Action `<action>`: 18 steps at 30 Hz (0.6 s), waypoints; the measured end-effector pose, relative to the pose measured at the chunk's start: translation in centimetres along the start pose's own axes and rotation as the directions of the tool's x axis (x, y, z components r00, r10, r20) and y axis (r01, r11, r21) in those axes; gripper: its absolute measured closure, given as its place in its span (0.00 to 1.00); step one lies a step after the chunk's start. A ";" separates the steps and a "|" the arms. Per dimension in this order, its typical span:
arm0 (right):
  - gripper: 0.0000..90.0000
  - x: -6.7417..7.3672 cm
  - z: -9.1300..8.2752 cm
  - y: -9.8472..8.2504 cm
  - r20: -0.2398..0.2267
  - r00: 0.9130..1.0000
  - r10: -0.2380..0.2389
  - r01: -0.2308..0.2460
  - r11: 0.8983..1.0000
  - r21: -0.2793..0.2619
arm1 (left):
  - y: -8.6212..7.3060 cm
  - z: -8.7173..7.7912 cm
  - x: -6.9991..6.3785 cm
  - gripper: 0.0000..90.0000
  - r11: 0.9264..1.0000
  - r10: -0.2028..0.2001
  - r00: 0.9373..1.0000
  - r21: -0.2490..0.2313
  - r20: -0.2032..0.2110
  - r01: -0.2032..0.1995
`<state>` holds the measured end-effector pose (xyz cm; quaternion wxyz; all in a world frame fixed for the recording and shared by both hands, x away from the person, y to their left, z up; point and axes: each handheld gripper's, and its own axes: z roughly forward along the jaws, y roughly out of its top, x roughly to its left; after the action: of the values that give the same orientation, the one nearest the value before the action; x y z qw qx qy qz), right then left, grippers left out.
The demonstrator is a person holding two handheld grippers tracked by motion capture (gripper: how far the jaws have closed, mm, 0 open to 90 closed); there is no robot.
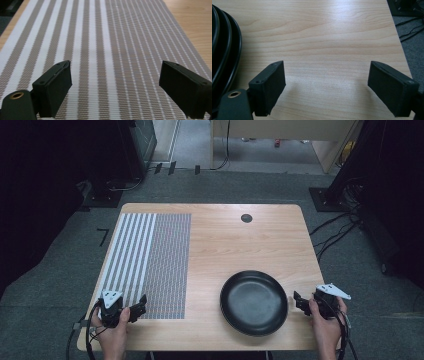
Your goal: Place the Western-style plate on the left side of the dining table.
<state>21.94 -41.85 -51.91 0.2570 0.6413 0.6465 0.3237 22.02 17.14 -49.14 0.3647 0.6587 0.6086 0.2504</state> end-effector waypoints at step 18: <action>0.16 -0.7 -2.5 3.1 -0.027 0.993 0.113 -0.112 0.993 0.019 | 3.6 1.3 -4.5 0.13 0.999 0.026 0.998 -0.039 0.057 -0.024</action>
<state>22.19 -42.84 -47.97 0.2236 0.6743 0.6157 0.3410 24.66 12.52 -46.60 0.3915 0.6660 0.5847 0.2475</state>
